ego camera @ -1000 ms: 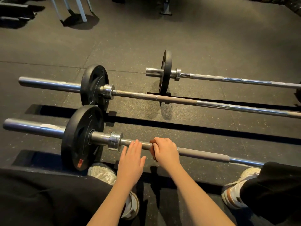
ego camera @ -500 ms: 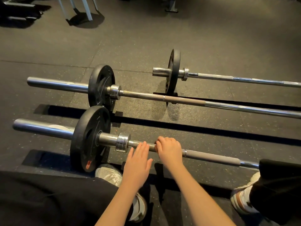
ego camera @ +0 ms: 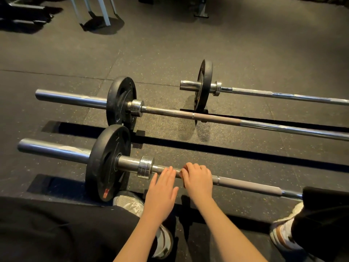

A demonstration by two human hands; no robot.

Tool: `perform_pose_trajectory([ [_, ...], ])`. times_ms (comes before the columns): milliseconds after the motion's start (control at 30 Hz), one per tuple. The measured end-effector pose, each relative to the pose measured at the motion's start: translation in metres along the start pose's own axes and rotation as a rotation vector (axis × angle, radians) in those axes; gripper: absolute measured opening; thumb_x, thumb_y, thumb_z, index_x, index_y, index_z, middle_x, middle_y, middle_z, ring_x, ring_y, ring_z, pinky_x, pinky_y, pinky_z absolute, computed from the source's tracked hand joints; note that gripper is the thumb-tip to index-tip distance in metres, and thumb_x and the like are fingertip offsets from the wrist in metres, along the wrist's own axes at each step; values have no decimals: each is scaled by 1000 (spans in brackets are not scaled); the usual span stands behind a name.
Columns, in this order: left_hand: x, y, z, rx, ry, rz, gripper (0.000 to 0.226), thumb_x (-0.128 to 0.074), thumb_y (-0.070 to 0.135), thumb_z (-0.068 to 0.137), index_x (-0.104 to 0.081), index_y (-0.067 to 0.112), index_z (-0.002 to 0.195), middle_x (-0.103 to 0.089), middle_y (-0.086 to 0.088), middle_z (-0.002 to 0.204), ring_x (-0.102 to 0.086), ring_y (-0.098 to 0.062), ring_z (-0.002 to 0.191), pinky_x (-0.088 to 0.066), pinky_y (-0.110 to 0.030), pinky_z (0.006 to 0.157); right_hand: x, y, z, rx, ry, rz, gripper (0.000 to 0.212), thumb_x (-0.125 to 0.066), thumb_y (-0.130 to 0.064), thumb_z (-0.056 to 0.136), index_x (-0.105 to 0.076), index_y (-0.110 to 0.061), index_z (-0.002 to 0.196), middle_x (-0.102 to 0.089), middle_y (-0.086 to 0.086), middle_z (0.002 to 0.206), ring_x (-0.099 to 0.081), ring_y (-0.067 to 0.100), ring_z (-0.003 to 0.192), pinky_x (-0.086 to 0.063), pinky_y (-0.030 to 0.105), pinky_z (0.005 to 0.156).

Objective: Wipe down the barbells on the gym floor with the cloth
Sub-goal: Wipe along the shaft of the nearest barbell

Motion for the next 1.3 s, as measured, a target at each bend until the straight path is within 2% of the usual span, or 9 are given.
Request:
perform_pose_trajectory([
  [133, 2, -3, 0, 15, -32, 7, 57, -50, 35, 96, -36, 13, 147, -35, -2, 153, -32, -16, 142, -22, -38, 113, -7, 1, 43, -91, -262, -2, 38, -32, -37, 100, -63, -16, 104, -68, 9, 105, -60, 30, 100, -42, 38, 82],
  [300, 9, -2, 0, 33, -38, -50, 57, -31, 36, 103, -14, 16, 154, -12, 2, 161, -7, -12, 148, -3, -34, 118, 4, -4, -14, 18, 60, 11, 33, -39, -40, 91, -65, -20, 96, -66, 0, 90, -60, 26, 89, -45, 38, 78],
  [433, 9, -1, -2, 49, -92, -23, 59, -25, 38, 104, -2, 18, 154, 0, 4, 162, 4, -10, 148, 2, -33, 119, -4, 7, 43, -181, -292, 84, 37, -34, -39, 99, -64, -18, 104, -68, 7, 106, -60, 30, 101, -43, 37, 82],
  [633, 10, 2, 0, 68, -89, -56, 59, -28, 36, 104, -6, 16, 154, -3, 2, 162, 1, -12, 148, 1, -33, 119, 4, 5, -14, -6, 138, 11, 15, -57, -34, 90, -64, -21, 94, -66, -1, 87, -60, 25, 87, -44, 37, 76],
  [767, 11, 1, -1, 62, -108, -51, 59, -27, 36, 104, -4, 17, 154, -1, 2, 162, 3, -12, 148, 3, -33, 118, -3, 12, 38, -170, -166, 33, 32, -35, -36, 101, -60, -19, 109, -68, 6, 107, -59, 30, 103, -40, 39, 83],
  [933, 14, 5, -1, 74, -99, -79, 58, -28, 37, 104, -6, 17, 154, -3, 3, 162, 2, -11, 148, 2, -33, 119, 3, 16, -25, -5, 158, 58, 17, -65, -23, 86, -63, -21, 103, -65, -2, 98, -59, 24, 97, -44, 36, 83],
  [1100, 14, 4, -2, 72, -112, -65, 59, -28, 37, 104, -6, 16, 154, -2, 1, 162, 2, -13, 149, 0, -34, 120, 8, 24, 25, -157, -86, 56, 27, -38, -32, 101, -60, -20, 111, -68, 4, 108, -57, 28, 105, -39, 38, 86],
  [1233, 15, 7, 0, 86, -129, -74, 58, -26, 38, 104, -5, 16, 154, -2, 1, 162, 3, -14, 148, 0, -34, 120, 9, 31, -35, -31, 185, 125, 20, -68, -17, 85, -66, -16, 105, -67, 2, 102, -60, 28, 103, -48, 39, 88],
  [1300, 16, 10, 1, 89, -130, -70, 59, -26, 37, 104, -5, 15, 154, -1, 0, 162, 3, -15, 149, 0, -34, 120, 21, 30, -18, -74, 134, 66, 16, -57, -25, 94, -65, -18, 105, -68, 3, 101, -60, 28, 100, -45, 38, 84],
])
Point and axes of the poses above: each hand's wrist, its own z-axis towards the middle knuckle, its own x-axis out of the back of the hand, y = z × x, the point moved 6 cm from there along z, towards the middle knuckle
